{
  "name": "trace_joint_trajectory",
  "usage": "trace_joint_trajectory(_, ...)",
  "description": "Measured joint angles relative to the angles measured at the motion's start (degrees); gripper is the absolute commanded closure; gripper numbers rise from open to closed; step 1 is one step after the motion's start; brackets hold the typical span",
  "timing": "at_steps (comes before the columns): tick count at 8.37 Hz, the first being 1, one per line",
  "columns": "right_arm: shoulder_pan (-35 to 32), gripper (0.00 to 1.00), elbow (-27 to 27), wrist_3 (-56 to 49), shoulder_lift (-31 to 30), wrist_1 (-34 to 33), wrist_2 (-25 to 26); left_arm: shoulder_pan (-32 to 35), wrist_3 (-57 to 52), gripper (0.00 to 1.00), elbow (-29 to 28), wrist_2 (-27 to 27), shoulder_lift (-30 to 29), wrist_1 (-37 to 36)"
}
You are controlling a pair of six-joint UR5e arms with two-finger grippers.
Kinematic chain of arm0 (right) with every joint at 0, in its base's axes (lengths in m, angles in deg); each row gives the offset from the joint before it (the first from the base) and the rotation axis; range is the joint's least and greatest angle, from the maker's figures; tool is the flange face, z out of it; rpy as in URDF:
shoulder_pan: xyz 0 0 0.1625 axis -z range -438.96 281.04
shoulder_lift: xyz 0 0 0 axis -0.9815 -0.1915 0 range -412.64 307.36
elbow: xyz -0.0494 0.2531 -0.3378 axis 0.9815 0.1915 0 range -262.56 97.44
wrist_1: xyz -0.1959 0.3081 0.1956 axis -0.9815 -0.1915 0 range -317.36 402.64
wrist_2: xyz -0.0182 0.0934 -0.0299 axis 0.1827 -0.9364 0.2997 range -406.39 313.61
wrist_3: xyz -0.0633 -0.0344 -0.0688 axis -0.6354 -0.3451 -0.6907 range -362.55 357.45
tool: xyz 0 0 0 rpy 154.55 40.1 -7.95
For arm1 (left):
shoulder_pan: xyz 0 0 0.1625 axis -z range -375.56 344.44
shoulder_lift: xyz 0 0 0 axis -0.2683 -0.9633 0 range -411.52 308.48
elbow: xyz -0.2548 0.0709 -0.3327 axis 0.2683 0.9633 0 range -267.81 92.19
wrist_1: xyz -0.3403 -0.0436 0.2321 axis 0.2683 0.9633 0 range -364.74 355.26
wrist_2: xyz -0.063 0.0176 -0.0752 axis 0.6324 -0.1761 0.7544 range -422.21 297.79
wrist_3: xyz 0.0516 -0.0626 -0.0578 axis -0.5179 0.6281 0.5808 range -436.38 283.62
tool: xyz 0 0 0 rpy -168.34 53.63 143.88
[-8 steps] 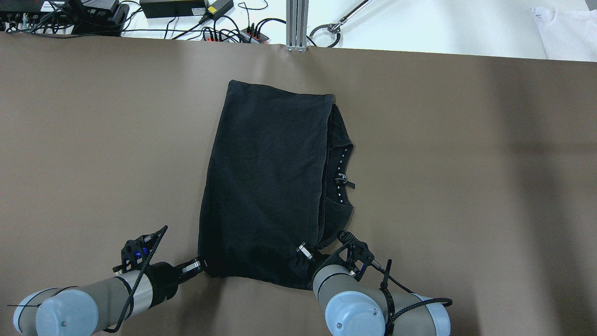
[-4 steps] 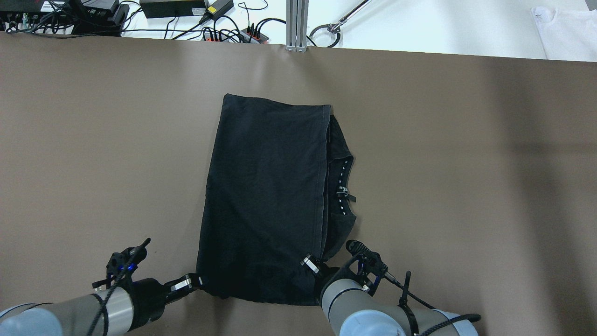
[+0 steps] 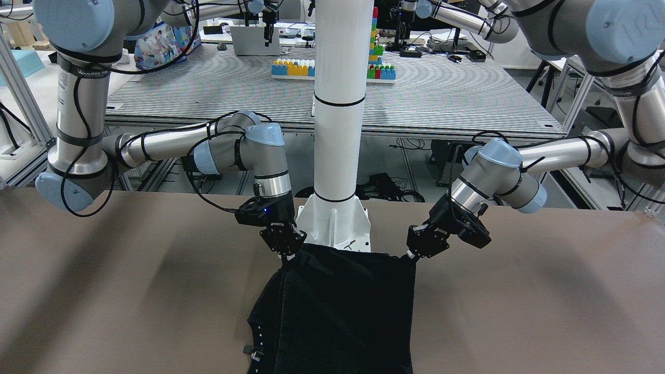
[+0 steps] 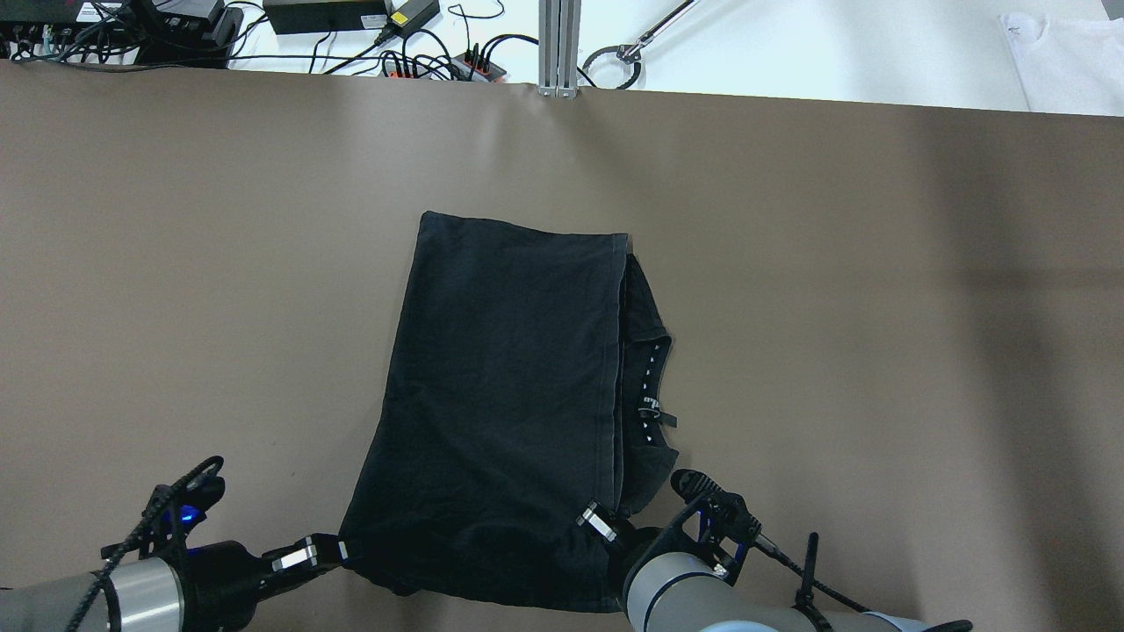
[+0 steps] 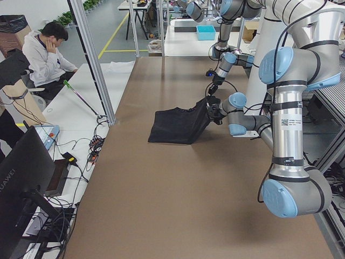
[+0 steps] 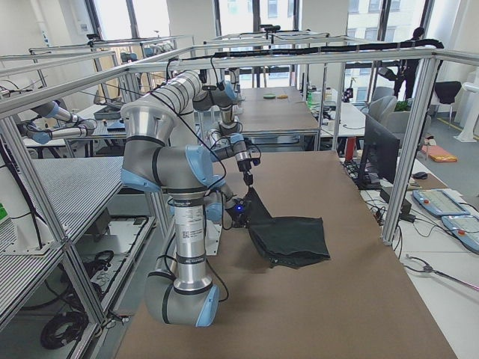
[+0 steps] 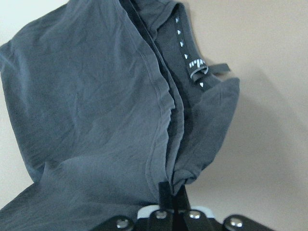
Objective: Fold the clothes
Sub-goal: 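Lift the near end with both grippers and fold it away from the robot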
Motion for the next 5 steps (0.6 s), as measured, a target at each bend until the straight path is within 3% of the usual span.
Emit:
trace_joint_trajectory(1,-2.4,1.0,0.12,-2.51,0.11,-0.2,-1.16,5.36,-3.12,1.0,-0.06,4.22,-4.48,-7.29)
trace_joint_trajectory(3,-7.96,1.0,3.24,-7.34,2.11,-0.31,-3.8,12.19,-10.36,1.0,-2.23,7.27,-14.06,-21.43)
trace_joint_trajectory(5,-14.39,1.0,8.83,-12.4,6.57,-0.28,-6.39,16.53,-15.46,1.0,-7.52,7.95,-20.88,-28.2)
